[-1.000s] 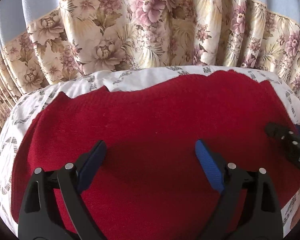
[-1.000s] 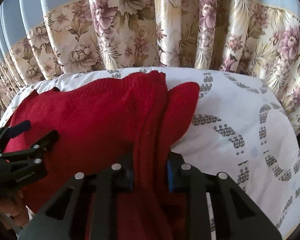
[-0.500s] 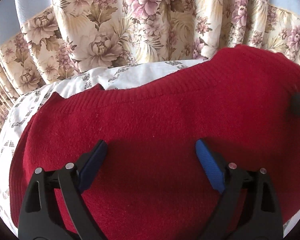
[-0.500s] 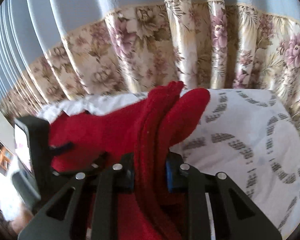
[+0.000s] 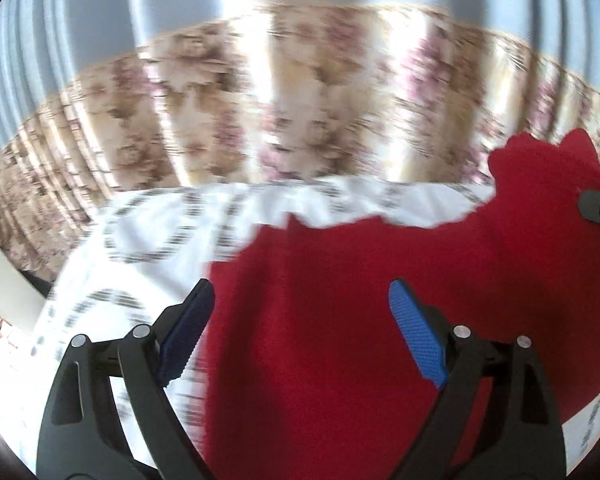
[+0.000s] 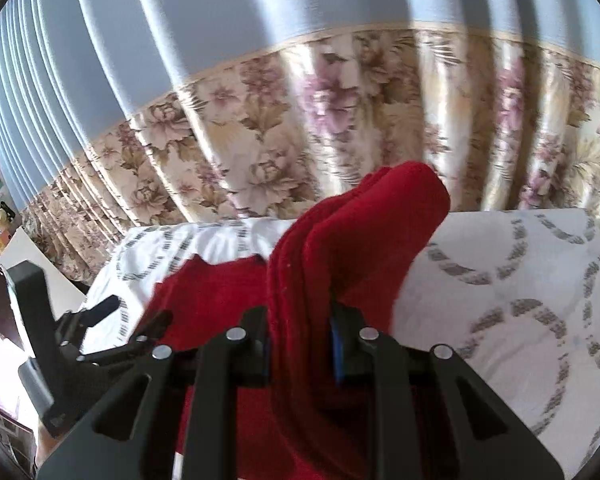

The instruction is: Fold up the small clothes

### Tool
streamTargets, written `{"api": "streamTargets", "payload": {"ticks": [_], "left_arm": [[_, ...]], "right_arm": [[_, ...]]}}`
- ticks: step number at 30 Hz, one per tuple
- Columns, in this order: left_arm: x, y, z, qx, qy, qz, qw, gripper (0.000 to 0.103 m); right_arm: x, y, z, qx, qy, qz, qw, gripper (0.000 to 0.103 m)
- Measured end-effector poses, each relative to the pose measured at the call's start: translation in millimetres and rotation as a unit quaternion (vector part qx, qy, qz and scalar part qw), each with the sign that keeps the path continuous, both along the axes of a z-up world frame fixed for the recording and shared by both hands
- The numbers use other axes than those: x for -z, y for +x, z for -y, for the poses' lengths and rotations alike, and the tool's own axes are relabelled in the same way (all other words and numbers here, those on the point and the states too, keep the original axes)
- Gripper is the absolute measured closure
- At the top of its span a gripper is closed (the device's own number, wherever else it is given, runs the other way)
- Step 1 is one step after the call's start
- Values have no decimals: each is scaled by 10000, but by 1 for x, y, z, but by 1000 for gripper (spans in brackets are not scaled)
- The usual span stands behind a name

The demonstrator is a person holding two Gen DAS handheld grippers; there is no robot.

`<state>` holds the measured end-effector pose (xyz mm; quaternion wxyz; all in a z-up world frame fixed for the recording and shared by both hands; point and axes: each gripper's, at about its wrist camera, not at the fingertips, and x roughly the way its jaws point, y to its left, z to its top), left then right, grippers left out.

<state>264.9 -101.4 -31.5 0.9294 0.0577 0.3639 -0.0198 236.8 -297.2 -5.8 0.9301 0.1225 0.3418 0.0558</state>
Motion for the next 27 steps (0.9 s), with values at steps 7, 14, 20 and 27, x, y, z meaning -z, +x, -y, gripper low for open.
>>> {"api": "streamTargets", "payload": {"ticks": [7, 14, 20, 27], "left_arm": [[-3, -4, -80, -409, -131, 21, 9991, 15], [9, -7, -136, -705, -397, -53, 9967, 15], [24, -7, -163, -878, -687, -192, 9936, 15], [17, -15, -163, -823, -732, -79, 9939, 15]], "right_arm": [[0, 22, -66, -261, 265, -48, 9993, 82], [14, 40, -143, -532, 126, -243, 9982, 83], [49, 48, -199, -729, -361, -620, 9948, 75], [5, -3, -193, -925, -339, 190, 9950, 46]]}}
